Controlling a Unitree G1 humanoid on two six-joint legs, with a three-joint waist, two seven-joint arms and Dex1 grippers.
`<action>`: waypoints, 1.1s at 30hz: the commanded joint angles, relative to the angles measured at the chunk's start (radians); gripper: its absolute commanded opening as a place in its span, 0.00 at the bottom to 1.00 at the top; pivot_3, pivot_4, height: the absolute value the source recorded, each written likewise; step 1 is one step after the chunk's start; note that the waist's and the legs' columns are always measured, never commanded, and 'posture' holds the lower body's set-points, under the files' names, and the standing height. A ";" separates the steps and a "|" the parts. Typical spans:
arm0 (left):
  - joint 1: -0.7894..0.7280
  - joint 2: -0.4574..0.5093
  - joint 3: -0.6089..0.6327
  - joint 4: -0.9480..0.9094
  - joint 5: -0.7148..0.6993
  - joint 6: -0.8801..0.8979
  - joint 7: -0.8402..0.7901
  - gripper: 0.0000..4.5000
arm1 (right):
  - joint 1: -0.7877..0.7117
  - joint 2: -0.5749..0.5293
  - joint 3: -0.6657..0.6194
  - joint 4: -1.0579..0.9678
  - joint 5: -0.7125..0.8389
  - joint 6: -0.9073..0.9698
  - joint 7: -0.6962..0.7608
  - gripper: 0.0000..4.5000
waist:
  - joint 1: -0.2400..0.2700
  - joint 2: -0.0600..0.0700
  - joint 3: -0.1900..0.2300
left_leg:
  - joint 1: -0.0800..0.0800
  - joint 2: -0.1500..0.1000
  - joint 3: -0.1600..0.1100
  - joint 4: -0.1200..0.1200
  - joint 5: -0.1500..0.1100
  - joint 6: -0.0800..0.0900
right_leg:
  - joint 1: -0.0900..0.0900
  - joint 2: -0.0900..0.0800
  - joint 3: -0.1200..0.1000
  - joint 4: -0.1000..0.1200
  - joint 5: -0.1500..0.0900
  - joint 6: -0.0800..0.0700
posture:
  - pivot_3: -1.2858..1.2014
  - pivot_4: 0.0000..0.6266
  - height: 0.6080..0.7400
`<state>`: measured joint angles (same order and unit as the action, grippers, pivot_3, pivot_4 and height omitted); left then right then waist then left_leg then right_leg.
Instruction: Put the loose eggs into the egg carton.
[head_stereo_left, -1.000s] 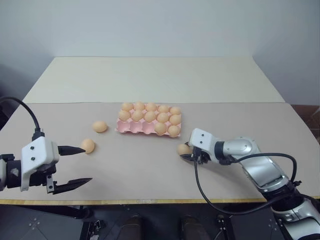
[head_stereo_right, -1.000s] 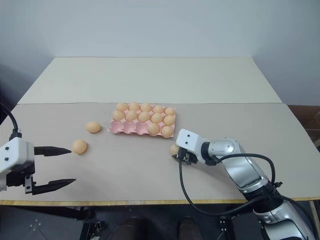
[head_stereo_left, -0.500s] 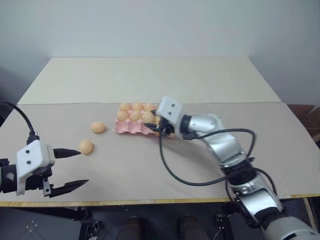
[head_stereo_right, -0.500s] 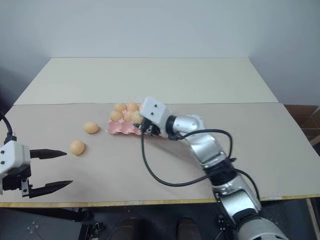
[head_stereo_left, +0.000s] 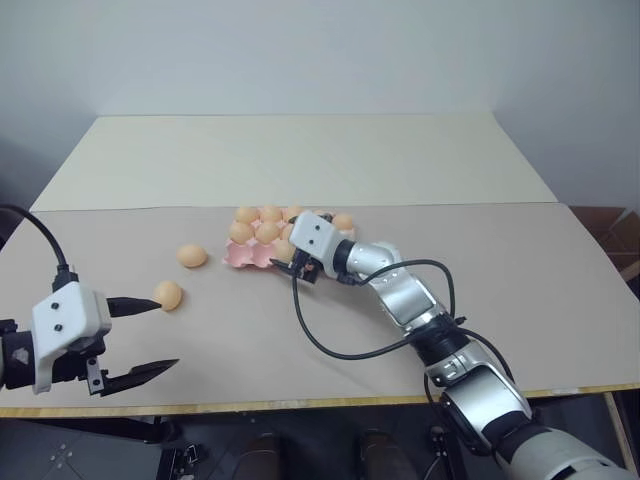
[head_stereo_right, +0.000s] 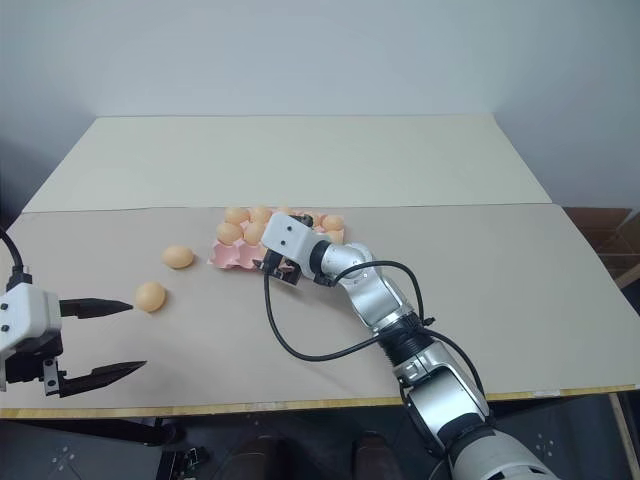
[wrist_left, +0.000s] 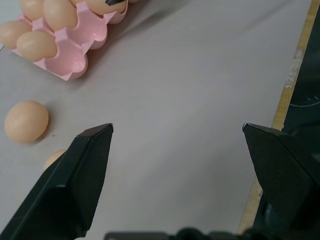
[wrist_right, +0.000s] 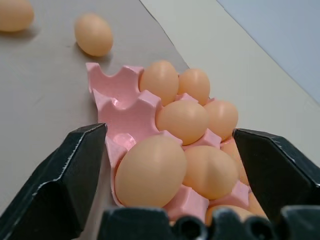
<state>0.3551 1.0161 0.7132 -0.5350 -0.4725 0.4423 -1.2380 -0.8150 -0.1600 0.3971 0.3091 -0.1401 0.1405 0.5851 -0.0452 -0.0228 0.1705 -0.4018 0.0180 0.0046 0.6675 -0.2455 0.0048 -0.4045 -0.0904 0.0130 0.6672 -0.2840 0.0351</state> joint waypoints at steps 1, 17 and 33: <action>-0.003 0.005 0.028 -0.019 0.002 -0.003 0.008 1.00 | -0.017 0.000 -0.021 -0.048 -0.007 -0.025 -0.004 0.99 | 0.000 0.000 0.000 | 0.000 0.000 0.000 0.000 0.000 0.000 | 0.000 0.000 0.000 0.000 0.000 0.000 | 0.52 0.24 1.00; -0.012 -0.004 0.032 0.000 0.028 0.002 0.060 1.00 | 0.167 -0.609 -0.350 -0.688 0.484 0.384 0.578 0.99 | 0.024 0.000 0.000 | 0.000 0.000 -0.001 0.000 0.000 0.000 | 0.002 -0.001 -0.002 -0.003 0.000 0.000 | 0.52 0.24 1.00; -0.090 -0.097 0.031 -0.006 0.074 0.223 0.374 1.00 | 0.300 -0.822 -0.422 -0.709 0.567 0.369 0.663 0.99 | 0.032 0.000 0.000 | 0.003 0.001 0.000 0.000 0.000 0.001 | 0.004 -0.001 0.000 -0.003 0.000 0.000 | 0.52 0.24 1.00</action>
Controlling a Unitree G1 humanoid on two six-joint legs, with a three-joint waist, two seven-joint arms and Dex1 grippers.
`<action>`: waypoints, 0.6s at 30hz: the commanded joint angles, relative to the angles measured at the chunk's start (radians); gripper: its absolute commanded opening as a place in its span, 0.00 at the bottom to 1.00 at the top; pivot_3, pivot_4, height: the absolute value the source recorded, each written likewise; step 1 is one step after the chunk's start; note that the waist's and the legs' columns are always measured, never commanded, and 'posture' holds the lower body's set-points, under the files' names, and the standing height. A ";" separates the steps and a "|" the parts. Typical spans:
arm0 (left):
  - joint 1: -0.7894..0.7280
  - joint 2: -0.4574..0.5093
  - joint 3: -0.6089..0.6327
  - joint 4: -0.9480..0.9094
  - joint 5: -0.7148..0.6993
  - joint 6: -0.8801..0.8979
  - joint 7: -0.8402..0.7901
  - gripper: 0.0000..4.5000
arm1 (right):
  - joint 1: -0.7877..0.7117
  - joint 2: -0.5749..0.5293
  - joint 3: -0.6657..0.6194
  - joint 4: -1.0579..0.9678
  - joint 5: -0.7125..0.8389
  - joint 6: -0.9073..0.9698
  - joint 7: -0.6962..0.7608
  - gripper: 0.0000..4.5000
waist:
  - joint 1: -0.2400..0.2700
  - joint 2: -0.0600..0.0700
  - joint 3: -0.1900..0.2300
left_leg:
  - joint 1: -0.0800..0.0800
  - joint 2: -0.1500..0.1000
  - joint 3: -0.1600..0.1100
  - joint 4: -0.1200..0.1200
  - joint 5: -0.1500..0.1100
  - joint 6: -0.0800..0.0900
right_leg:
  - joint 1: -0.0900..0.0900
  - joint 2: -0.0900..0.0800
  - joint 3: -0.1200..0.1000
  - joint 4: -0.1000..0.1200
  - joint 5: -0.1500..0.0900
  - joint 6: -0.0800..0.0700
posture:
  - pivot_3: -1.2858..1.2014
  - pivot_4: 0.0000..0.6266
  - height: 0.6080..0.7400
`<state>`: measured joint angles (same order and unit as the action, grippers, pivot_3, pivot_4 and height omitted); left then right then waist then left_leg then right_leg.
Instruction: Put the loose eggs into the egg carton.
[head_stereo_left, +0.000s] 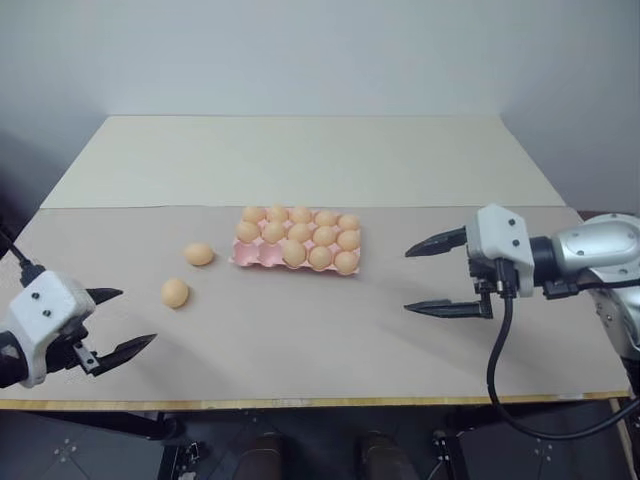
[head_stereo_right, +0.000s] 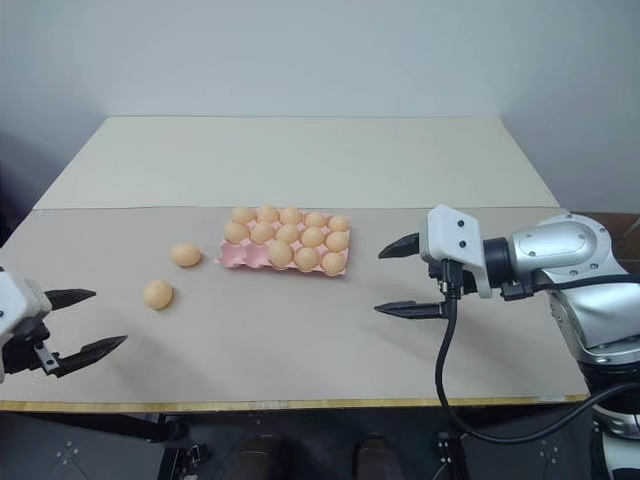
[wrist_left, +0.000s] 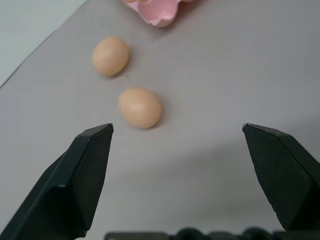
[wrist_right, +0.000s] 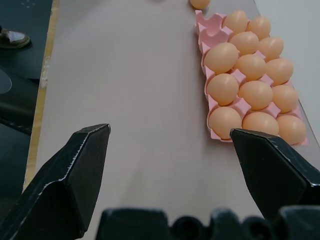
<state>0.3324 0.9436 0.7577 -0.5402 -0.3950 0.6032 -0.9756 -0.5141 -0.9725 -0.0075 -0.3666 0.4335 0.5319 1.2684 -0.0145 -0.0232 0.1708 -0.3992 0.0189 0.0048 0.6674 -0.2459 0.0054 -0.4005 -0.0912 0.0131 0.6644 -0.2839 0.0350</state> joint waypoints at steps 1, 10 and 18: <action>-0.105 -0.039 -0.042 0.009 0.007 0.096 0.167 1.00 | 0.003 -0.007 -0.014 -0.036 -0.012 -0.026 -0.030 0.99 | 0.003 0.000 0.000 | 0.000 0.000 0.000 0.000 0.000 0.000 | 0.000 0.000 0.000 0.000 0.000 0.000 | 0.52 0.24 1.00; -0.308 -0.198 -0.223 0.076 0.026 0.226 0.426 1.00 | 0.040 0.027 -0.007 -0.084 -0.037 -0.025 -0.130 0.99 | 0.003 -0.002 -0.001 | -0.002 -0.001 -0.001 0.001 0.000 0.000 | -0.001 0.000 0.000 0.000 0.001 0.001 | 0.52 0.24 1.00; -0.364 -0.237 -0.369 0.187 0.084 0.151 0.468 1.00 | 0.050 0.030 -0.009 -0.101 -0.046 -0.010 -0.195 0.99 | 0.003 -0.002 -0.001 | -0.002 -0.001 -0.001 0.001 0.000 0.000 | -0.001 -0.001 0.000 0.000 0.001 0.001 | 0.52 0.24 1.00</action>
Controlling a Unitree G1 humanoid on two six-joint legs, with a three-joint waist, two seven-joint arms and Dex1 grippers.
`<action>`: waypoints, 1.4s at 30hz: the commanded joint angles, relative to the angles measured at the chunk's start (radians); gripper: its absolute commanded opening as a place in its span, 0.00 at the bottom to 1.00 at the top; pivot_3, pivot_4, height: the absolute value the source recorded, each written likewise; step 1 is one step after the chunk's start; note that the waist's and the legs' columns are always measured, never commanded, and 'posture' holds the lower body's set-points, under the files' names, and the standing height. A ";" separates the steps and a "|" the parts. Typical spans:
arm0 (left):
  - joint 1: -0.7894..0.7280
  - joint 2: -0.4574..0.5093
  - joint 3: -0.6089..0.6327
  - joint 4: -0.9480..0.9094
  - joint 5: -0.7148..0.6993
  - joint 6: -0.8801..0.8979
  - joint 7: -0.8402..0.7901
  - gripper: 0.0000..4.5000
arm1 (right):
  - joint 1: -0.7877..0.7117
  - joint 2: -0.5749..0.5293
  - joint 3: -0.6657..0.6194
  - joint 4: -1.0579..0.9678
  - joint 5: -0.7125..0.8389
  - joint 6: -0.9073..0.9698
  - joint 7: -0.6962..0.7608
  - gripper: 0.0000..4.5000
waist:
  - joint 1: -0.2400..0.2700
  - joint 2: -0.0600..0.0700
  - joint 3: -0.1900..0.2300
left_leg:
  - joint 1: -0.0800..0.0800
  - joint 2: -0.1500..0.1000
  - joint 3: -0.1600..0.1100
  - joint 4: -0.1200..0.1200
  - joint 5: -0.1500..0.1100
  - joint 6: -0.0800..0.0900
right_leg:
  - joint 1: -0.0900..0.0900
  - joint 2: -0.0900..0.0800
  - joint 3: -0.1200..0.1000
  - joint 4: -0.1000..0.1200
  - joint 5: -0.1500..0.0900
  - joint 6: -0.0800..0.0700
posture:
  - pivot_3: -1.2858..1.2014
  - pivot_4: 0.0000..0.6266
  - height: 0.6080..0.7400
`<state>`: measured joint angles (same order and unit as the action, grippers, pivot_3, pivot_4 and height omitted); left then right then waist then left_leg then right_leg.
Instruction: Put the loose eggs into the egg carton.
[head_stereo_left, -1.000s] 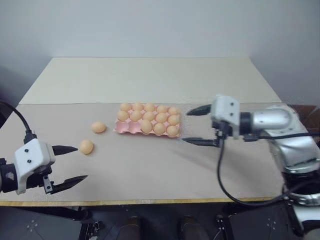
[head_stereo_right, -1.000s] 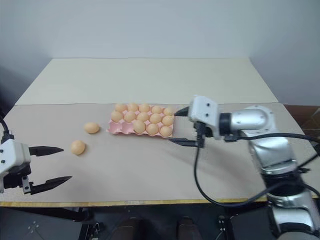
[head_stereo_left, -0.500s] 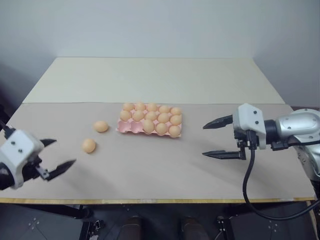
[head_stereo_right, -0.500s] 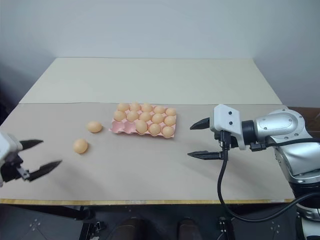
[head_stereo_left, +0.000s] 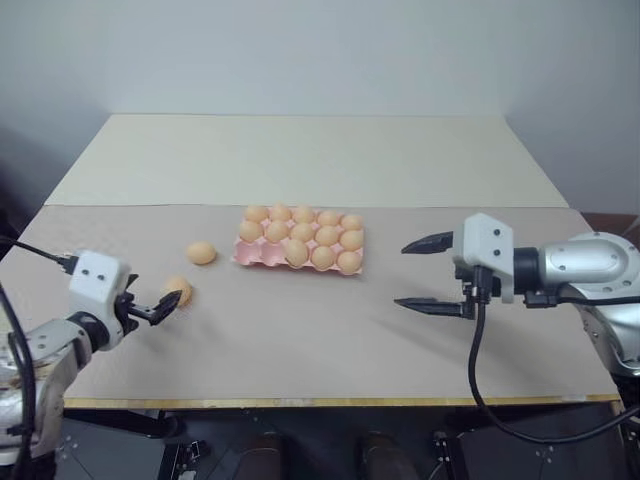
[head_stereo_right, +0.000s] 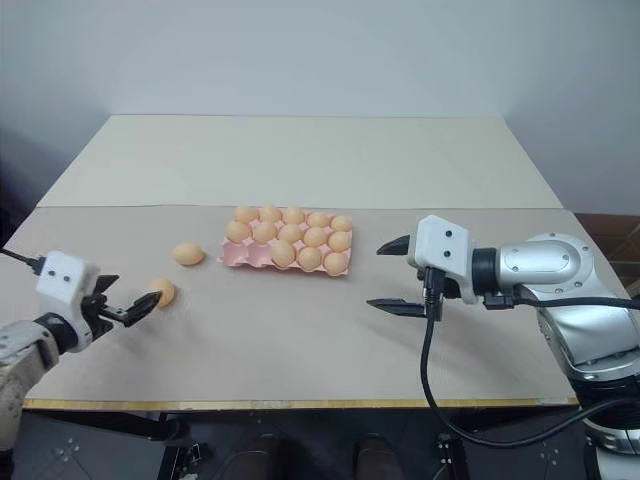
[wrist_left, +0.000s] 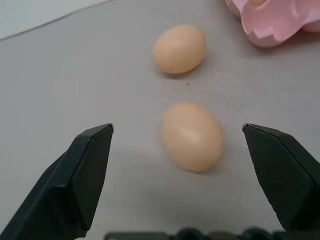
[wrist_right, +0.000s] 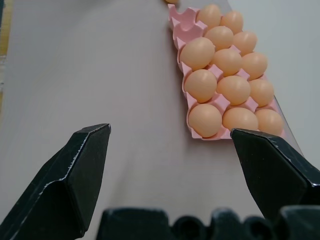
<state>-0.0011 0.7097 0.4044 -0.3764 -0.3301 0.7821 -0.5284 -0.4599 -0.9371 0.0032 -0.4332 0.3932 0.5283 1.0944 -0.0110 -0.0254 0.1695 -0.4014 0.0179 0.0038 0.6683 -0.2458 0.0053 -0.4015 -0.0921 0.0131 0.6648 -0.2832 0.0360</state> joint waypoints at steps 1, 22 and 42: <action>-0.038 -0.005 -0.030 0.038 0.027 -0.035 0.026 1.00 | -0.002 -0.007 -0.020 -0.037 -0.006 -0.008 -0.026 0.99 | 0.000 0.000 0.000 | 0.000 0.000 0.000 0.000 0.000 0.000 | 0.000 0.000 0.000 0.000 0.000 0.000 | 0.52 0.24 1.00; -0.125 -0.009 -0.155 0.094 0.057 -0.060 0.024 0.52 | 0.023 -0.014 -0.030 -0.052 -0.030 -0.004 -0.094 1.00 | 0.000 0.000 0.000 | -0.001 -0.001 0.000 0.000 0.000 0.000 | -0.001 0.000 0.000 0.000 0.000 0.000 | 0.52 0.24 1.00; -0.487 -0.187 -0.385 0.329 0.133 -0.449 -0.054 0.52 | 0.110 -0.017 -0.082 -0.166 -0.032 0.069 -0.211 1.00 | 0.019 0.000 0.000 | -0.004 -0.002 0.000 0.006 0.000 0.001 | -0.001 0.001 -0.001 0.000 0.001 0.002 | 0.52 0.24 1.00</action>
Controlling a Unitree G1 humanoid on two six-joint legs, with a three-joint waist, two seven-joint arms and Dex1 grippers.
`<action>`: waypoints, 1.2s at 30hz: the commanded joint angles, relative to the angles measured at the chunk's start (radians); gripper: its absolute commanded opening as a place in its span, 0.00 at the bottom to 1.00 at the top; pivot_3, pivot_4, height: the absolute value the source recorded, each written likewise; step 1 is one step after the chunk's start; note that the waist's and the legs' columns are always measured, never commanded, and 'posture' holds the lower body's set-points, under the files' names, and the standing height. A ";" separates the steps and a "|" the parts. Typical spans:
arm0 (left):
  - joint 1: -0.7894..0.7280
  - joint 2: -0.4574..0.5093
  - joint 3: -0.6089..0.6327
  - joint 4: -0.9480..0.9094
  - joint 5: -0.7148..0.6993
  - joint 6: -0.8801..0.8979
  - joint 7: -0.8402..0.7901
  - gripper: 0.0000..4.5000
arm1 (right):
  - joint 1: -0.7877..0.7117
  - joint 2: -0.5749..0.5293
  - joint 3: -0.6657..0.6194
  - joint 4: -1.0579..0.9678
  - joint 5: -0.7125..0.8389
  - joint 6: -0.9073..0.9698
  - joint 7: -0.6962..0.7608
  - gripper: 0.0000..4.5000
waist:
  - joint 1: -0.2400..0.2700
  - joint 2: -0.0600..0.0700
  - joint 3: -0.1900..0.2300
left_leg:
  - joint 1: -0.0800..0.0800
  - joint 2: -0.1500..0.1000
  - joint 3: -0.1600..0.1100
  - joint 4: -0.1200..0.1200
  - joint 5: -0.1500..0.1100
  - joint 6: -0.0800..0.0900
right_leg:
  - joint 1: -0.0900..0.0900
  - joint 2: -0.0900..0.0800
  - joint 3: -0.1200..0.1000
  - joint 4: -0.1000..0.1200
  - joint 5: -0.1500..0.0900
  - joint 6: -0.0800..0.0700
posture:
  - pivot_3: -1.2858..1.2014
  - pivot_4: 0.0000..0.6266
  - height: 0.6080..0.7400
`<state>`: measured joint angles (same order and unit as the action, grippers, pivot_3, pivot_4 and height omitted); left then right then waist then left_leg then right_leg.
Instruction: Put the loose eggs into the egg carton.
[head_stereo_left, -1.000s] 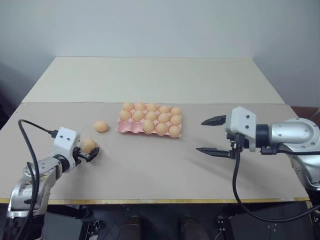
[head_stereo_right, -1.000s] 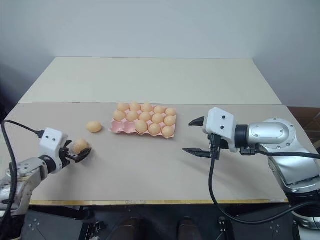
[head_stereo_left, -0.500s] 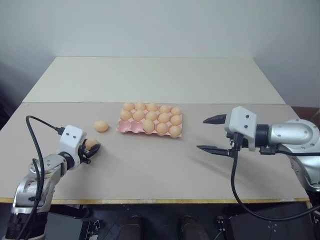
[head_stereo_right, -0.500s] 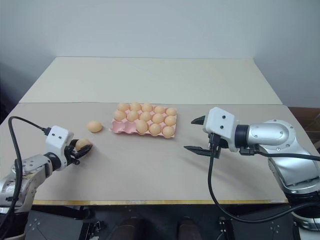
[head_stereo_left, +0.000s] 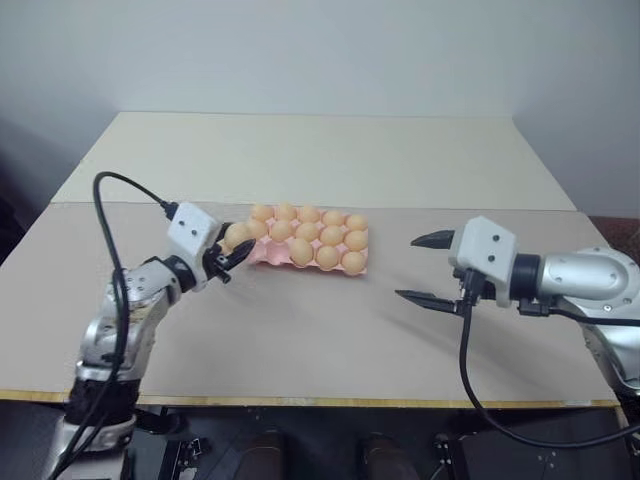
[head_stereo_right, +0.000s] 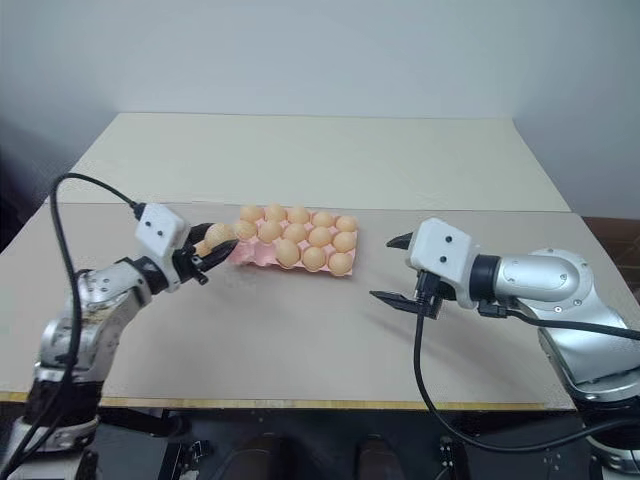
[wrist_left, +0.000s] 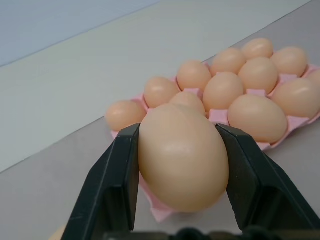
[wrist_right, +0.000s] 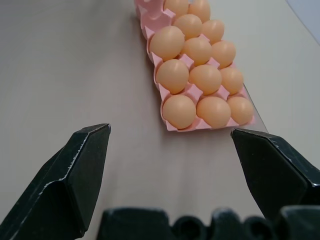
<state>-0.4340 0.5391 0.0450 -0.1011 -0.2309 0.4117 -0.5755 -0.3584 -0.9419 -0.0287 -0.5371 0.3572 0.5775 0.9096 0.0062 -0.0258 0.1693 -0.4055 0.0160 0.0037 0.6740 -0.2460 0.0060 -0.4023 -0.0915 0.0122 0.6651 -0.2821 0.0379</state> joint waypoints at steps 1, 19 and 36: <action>-0.069 -0.024 -0.043 0.084 0.039 -0.103 -0.027 0.52 | 0.020 -0.014 -0.063 -0.075 0.007 0.029 -0.035 1.00 | 0.002 0.000 0.000 | -0.001 0.000 0.000 0.001 0.000 0.000 | 0.000 0.000 0.000 0.000 0.000 0.000 | 0.52 0.24 1.00; -0.155 -0.121 -0.073 0.366 0.053 -0.345 -0.134 0.98 | 0.101 -0.046 -0.166 -0.165 0.037 0.122 -0.080 1.00 | 0.003 0.000 0.000 | -0.002 0.000 0.000 0.004 -0.001 0.001 | 0.001 0.000 -0.001 -0.001 0.001 0.001 | 0.52 0.24 1.00; 0.339 0.218 0.242 -0.127 -0.127 -0.229 -0.306 0.98 | 0.053 -0.067 -0.200 -0.101 0.110 0.091 0.001 1.00 | -0.018 0.000 0.000 | 0.000 0.002 0.000 0.002 -0.001 0.002 | 0.001 0.001 0.000 -0.001 0.001 0.001 | 0.52 0.24 1.00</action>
<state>-0.1161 0.7361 0.2245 -0.1600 -0.3281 0.1644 -0.8773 -0.2860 -0.9939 -0.1825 -0.6363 0.4381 0.6901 0.8877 -0.0118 -0.0257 0.1692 -0.4047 0.0187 0.0037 0.6761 -0.2471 0.0078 -0.4005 -0.0913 0.0126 0.6639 -0.2814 0.0393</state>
